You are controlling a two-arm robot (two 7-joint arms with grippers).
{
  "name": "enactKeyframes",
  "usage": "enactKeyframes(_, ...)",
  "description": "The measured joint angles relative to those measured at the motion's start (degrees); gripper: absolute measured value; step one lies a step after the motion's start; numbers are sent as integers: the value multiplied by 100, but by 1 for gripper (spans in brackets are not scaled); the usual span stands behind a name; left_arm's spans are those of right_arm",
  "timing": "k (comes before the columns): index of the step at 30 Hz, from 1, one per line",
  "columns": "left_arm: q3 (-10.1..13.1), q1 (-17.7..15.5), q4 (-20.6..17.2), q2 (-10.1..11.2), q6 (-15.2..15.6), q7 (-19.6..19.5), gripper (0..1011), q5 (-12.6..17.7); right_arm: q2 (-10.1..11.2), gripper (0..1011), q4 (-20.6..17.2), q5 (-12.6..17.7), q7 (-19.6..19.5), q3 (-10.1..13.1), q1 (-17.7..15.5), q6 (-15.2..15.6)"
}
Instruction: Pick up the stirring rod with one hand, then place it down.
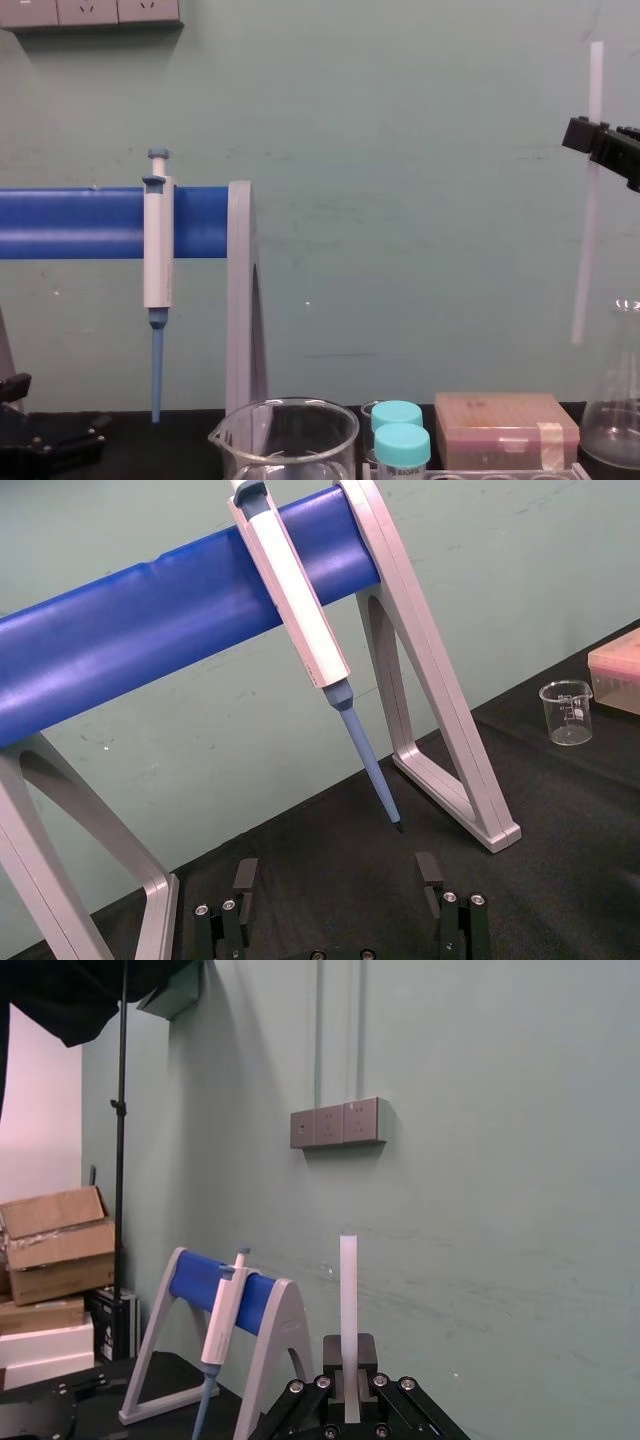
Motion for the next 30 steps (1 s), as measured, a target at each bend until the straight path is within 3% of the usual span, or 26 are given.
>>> enactKeyframes(30, 0, 0, 0, 0, 0, 0, 1000, 0, 37, 72, 15, 8, 57, -47, -8, -40)
